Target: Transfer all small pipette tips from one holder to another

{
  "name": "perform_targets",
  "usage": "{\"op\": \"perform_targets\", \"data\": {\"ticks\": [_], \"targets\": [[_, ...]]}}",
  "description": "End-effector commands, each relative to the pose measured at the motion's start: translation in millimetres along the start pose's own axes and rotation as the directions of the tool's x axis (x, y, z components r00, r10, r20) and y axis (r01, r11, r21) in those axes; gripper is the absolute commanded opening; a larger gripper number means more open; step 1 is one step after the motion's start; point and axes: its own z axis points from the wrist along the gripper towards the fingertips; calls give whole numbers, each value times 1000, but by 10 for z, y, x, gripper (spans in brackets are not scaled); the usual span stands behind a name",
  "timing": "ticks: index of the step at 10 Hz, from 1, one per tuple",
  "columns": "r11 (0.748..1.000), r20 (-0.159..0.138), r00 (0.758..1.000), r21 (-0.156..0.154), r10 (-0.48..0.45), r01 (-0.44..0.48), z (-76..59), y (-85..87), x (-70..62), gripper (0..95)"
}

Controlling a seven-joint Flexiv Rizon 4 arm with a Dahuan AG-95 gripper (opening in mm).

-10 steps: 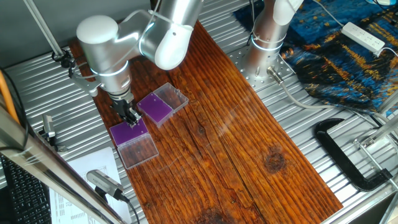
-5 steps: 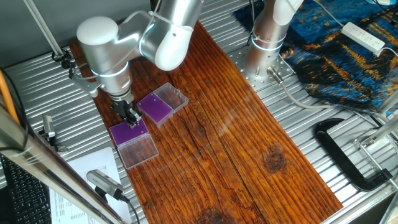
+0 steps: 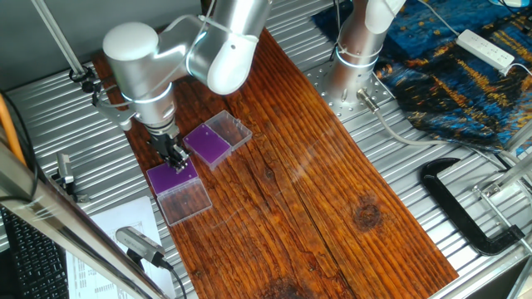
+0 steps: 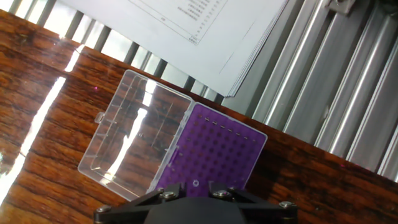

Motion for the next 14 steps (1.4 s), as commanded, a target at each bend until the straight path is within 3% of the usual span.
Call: {"op": "perform_targets", "data": {"ticks": [1, 2, 5, 6, 7, 8, 9, 14], "targets": [[999, -15, 999, 7, -31, 32, -67, -102, 54, 190], [999, -22, 999, 2, -42, 42, -94, -176, 119, 190], [1000, -42, 999, 14, -25, 26, -64, -274, 533, 190], [999, -42, 999, 15, -28, 29, -51, -283, 670, 190], [999, -42, 999, 15, -29, 29, -49, -286, 698, 190], [999, -41, 998, 6, -37, 37, -21, -325, 885, 190], [999, -33, 999, 2, -33, 33, 24, -351, 975, 190], [999, -26, 999, 12, -32, 32, 121, -371, 1026, 190]]}}
